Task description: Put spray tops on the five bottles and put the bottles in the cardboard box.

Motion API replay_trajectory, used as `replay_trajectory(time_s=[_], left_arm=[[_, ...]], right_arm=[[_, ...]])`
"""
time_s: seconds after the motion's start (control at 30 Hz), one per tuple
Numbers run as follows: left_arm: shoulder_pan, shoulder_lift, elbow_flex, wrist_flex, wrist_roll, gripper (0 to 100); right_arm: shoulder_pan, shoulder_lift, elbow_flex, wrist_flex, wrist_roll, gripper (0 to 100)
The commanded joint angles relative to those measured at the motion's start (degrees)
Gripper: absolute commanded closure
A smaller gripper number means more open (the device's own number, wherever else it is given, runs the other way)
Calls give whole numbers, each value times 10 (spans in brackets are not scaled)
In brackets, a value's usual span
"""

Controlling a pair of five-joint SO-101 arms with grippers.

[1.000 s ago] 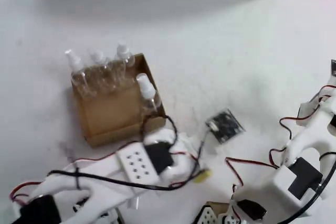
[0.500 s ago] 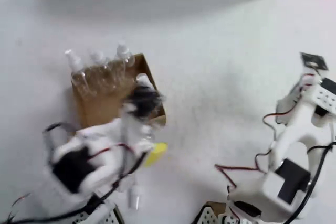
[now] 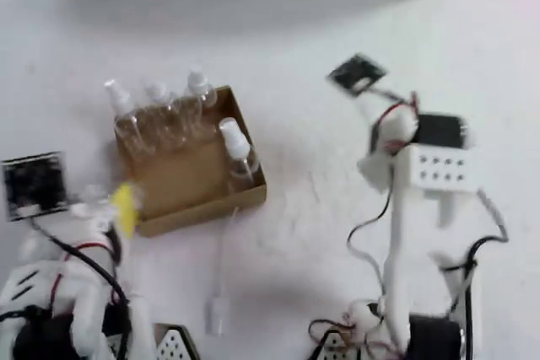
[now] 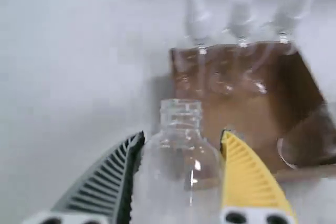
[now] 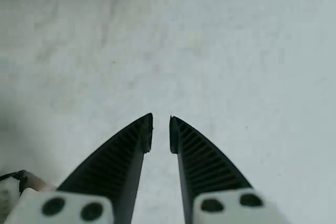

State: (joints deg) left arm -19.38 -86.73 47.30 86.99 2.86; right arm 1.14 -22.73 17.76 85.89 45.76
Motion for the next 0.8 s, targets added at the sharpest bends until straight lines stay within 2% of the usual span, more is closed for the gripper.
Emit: replay_trajectory(time_s=[0.0,0.17,0.33,0.5,0.63,0.77], left_arm=[[-177,-2,48,-91,-6,979],[-248,-1,140,-208,-6,979],[-285,23,171,-267,-8,979],[-331,178,122,-327,-6,979],[-345,328,42,-345,-6,979],[-345,444,-22,-356,-5,979]], right_arm=[[-66,-138,86,1,59,979],[-176,-299,221,-8,118,979],[-322,-442,350,-115,218,978],[-417,-529,418,-103,301,937],[-503,-524,437,-59,320,831],[-612,-483,438,-36,331,810]])
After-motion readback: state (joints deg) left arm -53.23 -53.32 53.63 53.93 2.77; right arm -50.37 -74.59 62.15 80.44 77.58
